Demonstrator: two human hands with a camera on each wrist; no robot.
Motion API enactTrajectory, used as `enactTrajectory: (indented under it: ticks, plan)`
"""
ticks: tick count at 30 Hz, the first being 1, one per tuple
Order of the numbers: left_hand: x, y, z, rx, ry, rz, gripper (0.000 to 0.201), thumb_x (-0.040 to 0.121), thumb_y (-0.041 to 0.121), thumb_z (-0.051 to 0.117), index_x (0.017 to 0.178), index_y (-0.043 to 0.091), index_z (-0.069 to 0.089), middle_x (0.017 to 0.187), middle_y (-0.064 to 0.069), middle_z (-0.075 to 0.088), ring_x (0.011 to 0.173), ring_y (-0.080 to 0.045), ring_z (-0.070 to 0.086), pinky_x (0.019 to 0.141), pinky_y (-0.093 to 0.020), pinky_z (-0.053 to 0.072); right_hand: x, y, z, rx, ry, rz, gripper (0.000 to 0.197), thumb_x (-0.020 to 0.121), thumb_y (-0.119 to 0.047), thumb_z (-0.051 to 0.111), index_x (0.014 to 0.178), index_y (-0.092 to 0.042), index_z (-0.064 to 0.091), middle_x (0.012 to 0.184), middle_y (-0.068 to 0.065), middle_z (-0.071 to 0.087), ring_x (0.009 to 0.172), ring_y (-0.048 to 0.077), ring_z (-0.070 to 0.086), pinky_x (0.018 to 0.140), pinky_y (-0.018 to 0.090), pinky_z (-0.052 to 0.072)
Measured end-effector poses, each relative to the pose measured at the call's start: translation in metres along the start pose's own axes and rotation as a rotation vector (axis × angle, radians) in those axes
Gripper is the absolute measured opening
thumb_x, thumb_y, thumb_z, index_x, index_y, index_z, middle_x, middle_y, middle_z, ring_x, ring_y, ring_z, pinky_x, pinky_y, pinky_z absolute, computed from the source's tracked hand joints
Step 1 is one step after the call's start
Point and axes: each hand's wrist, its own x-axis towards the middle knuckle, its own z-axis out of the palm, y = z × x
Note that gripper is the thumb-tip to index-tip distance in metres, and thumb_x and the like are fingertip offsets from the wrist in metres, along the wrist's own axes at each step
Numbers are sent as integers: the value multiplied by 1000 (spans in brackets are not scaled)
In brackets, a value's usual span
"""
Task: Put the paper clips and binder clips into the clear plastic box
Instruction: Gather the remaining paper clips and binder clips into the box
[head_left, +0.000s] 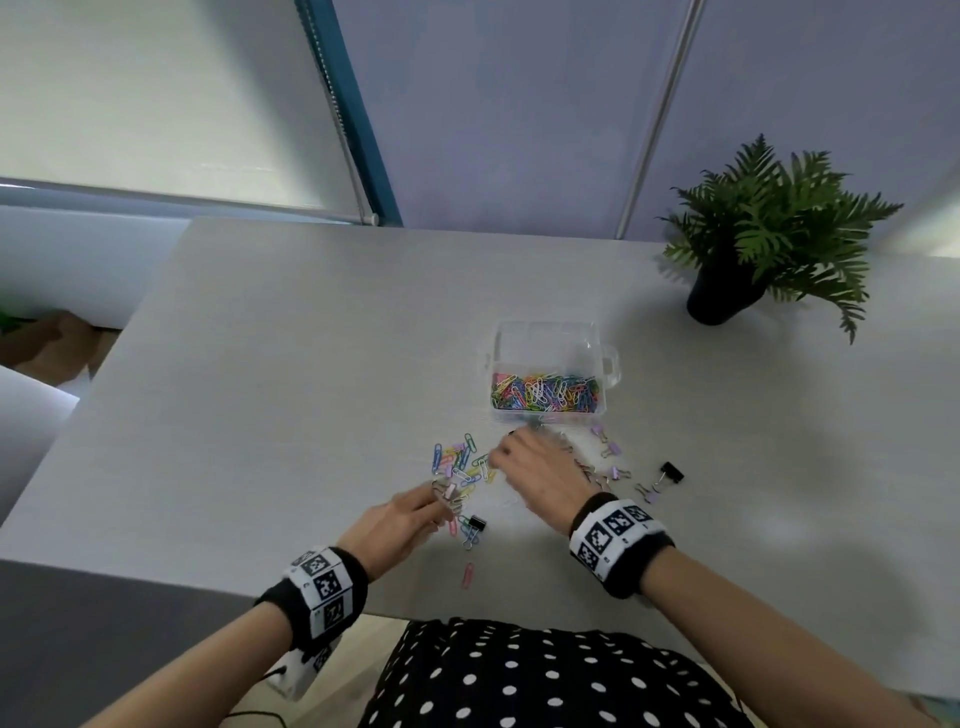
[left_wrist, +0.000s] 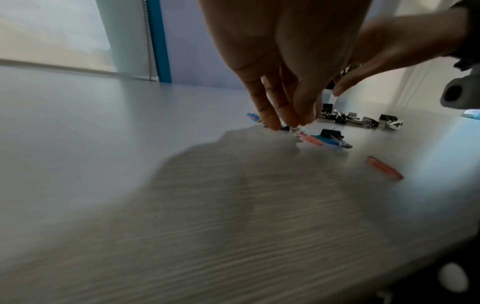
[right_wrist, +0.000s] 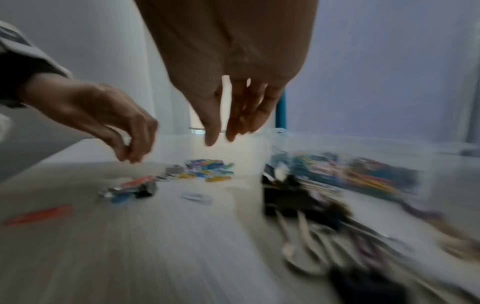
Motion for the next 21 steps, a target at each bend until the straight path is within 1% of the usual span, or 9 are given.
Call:
enactTrajectory:
  ticks: [3,5,8,11,13,15,16,18,21]
  plan:
    - [4,-4,-3,-40,12,-25,18,88,29,34,99,27,47,109,6,56,84,-16,61,65,-32,56,9,-28,2,35,-189,-221,34,74,-1,67,105,-8,56,101,11,59,93,25,54,76,34,48]
    - [5,-5,-8,-51,36,-35,13,87,28,36,94,25,46,100,9,52,79,-14,57,63,-31,54,10,-34,6,39,-278,-243,25,80,2,57,104,-1,54,103,18,55,99,31,48,74,41,44]
    - [6,-5,-13,-26,38,-13,14,86,32,38,95,27,47,100,5,57,80,-13,60,61,-26,53,6,-30,10,69,-308,-216,18,80,1,56,97,0,52,102,20,53,100,33,48,75,44,44]
    - [6,-4,-10,47,7,43,21,83,29,42,98,23,56,101,2,63,83,-10,58,60,-19,48,-2,-19,6,139,-259,-150,25,80,-10,63,99,0,52,104,17,55,97,29,48,81,41,44]
    - [8,-2,-8,70,-39,62,24,83,28,42,97,21,61,98,2,63,84,-8,55,59,-19,47,-9,-2,1,185,-167,-24,26,82,-16,64,101,-2,53,106,13,55,98,26,48,85,37,45]
    - [12,-2,-8,75,-50,59,23,84,28,42,96,21,60,95,2,63,85,-9,57,58,-19,47,-17,17,-4,159,-74,96,26,77,-16,68,97,-5,55,104,9,57,97,24,51,82,35,50]
    - [15,-1,-9,82,-50,65,21,83,29,42,95,22,58,94,2,63,84,-11,59,58,-18,47,-20,24,-6,115,-44,130,30,71,-17,74,93,-8,57,98,7,59,93,23,54,77,34,52]
    - [20,0,-9,110,-52,111,16,82,31,44,93,26,54,92,4,62,81,-11,61,56,-18,50,-25,30,-6,15,-31,130,40,54,-19,85,85,-13,60,87,1,62,82,19,59,66,29,55]
    - [25,6,-9,213,-98,160,19,80,40,42,86,30,57,86,11,63,76,-7,62,55,-16,52,-22,21,-2,32,-10,31,38,56,-15,83,86,-16,61,86,-1,61,80,18,58,63,28,53]
